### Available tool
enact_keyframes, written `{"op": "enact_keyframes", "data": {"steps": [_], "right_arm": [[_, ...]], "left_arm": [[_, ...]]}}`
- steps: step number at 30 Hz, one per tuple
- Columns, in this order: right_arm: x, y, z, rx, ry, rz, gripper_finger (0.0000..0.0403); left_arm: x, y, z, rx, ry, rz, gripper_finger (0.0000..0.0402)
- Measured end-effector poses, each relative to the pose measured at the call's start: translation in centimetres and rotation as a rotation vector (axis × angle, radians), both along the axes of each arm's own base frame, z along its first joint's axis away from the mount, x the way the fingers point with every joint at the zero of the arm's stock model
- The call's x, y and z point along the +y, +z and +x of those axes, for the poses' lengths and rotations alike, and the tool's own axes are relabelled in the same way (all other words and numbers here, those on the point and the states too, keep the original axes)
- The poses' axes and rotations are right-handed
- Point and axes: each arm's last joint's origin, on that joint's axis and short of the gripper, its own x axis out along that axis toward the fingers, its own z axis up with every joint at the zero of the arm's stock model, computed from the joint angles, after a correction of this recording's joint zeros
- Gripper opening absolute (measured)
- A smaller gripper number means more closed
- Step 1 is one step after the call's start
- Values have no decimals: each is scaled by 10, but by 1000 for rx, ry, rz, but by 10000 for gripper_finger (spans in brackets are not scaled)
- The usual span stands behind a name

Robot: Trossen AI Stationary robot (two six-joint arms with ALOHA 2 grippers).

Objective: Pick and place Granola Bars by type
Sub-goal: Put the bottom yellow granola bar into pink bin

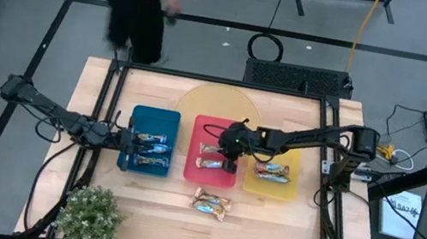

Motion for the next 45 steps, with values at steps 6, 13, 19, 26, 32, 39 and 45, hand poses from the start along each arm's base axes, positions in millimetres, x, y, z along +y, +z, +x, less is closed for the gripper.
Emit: {"op": "enact_keyframes", "data": {"steps": [6, 13, 19, 26, 32, 39, 45], "right_arm": [[1, 15, -3, -40, -12, 9, 136], [6, 71, -20, -199, 9, -23, 159], [25, 138, -68, -329, 135, -94, 103], [39, 171, -153, -473, 130, -167, 7], [40, 128, -208, -635, 37, -133, 5], [38, 66, -224, -746, -63, -156, 1], [38, 32, -225, -877, -56, -195, 1]], "left_arm": [[0, 0, 0, 0, -2, 6, 24], [0, 0, 0, -4, 0, -3, 24], [0, 4, 1, -46, 2, -25, 24], [0, 4, 1, -50, 15, -76, 24], [0, 3, 1, -40, 26, -89, 24], [4, 18, 5, -120, 233, -112, 24], [-2, 72, 26, -27, 258, -79, 24]]}}
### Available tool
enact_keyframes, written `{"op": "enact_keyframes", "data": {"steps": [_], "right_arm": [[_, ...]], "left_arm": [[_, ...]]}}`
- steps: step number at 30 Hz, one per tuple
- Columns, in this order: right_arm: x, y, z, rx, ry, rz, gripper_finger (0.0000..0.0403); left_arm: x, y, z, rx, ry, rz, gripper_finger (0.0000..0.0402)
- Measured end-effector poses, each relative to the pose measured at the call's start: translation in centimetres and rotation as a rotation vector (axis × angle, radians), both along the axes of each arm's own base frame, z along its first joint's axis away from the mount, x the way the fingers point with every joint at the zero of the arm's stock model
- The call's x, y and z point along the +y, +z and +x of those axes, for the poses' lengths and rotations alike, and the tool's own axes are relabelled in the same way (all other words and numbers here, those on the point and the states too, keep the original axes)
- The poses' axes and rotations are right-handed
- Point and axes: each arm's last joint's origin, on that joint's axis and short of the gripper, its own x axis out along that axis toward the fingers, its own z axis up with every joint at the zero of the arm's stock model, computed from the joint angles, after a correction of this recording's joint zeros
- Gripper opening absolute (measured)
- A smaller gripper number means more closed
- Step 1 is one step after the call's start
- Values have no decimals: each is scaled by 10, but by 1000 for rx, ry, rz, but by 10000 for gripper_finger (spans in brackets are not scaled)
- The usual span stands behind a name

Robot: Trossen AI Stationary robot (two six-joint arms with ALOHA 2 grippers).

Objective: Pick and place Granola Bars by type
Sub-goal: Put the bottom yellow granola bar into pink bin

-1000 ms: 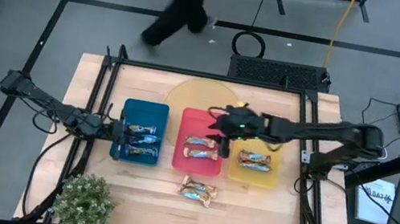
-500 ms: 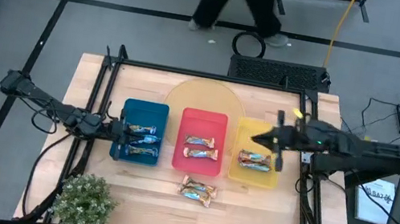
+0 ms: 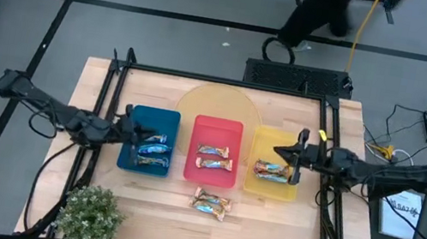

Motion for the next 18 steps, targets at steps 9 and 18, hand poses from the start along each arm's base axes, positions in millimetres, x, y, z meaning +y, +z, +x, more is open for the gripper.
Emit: {"op": "enact_keyframes", "data": {"steps": [9, 18], "right_arm": [[0, 3, -1, -67, -7, -60, 1], [0, 4, -1, -63, -12, -124, 1]], "left_arm": [[-34, 26, 95, 315, -111, 20, 24], [-94, -12, 197, 546, -526, -65, 82]]}}
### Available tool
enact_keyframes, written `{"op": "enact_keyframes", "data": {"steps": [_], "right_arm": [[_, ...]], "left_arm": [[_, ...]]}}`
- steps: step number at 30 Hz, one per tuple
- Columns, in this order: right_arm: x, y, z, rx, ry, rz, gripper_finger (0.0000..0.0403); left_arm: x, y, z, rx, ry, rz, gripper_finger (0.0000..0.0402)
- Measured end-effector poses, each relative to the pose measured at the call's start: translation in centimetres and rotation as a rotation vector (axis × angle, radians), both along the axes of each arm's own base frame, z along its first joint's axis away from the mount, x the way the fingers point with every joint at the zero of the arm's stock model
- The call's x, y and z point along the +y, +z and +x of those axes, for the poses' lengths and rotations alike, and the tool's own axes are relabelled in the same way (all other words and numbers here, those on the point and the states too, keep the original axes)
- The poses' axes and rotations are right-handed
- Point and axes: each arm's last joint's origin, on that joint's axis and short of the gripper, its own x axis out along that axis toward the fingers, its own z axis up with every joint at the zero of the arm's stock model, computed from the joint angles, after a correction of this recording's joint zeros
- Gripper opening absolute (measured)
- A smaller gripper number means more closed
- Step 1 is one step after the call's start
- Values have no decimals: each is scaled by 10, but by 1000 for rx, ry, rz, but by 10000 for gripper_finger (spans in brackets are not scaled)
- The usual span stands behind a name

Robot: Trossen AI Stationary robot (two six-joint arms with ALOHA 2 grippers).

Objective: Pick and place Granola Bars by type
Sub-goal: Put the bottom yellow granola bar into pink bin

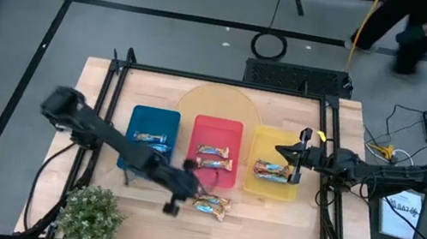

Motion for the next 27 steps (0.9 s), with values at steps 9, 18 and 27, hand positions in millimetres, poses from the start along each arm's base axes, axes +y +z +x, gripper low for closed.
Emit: {"op": "enact_keyframes", "data": {"steps": [9, 18, 27], "right_arm": [[0, 0, 0, 5, -2, -13, 0], [0, -2, 0, 19, 1, 10, 0], [0, -4, 1, 36, 2, 19, 0]], "left_arm": [[-37, -36, 45, 57, -118, 123, 224], [-28, -60, 49, 152, -73, 193, 248], [-26, -73, 48, 226, -53, 159, 217]]}}
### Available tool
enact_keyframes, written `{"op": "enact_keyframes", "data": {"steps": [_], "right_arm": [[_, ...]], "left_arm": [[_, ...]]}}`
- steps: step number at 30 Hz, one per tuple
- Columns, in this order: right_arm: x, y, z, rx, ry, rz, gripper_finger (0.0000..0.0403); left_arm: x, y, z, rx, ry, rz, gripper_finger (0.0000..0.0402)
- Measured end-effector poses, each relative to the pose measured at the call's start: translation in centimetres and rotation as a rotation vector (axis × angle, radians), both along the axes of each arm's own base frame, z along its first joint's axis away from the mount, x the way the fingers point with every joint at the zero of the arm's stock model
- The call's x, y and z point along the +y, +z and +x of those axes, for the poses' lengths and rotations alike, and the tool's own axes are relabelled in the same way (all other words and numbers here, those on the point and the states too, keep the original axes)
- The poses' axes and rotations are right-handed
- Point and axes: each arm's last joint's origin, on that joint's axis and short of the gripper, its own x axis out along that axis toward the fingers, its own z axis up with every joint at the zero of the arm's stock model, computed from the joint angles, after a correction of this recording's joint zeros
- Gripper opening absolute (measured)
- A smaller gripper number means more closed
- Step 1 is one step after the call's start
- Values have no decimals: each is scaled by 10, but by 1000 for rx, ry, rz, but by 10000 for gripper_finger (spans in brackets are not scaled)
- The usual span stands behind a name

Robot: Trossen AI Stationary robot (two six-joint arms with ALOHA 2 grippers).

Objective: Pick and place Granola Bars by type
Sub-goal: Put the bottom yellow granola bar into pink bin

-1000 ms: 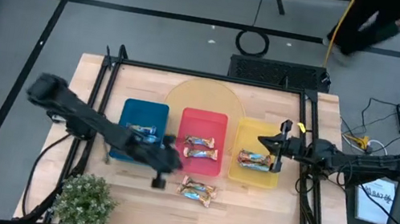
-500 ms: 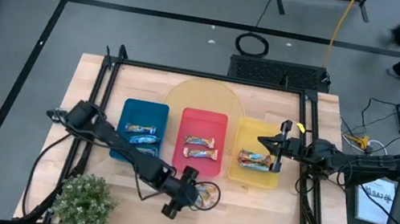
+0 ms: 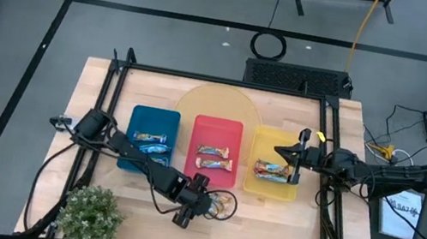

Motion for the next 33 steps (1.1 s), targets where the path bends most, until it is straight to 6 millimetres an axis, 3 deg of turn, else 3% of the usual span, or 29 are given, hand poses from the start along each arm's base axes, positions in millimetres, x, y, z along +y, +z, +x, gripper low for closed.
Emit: {"op": "enact_keyframes", "data": {"steps": [9, 12, 22, 27, 33], "right_arm": [[0, 0, 0, 4, 0, 0, 0], [0, 0, 0, 4, 0, 0, 0], [0, -1, 0, 12, 0, 0, 0], [0, -2, 0, 17, 2, 0, 0], [0, -3, 0, 29, 2, 3, 0]], "left_arm": [[-4, 0, 0, 6, -43, -49, 91], [-7, 10, -4, -3, -81, -56, 60], [-15, 84, -26, -175, -188, -66, 48], [4, 127, -62, -289, -191, 0, 45], [46, 134, -133, -492, -47, -3, 43]]}}
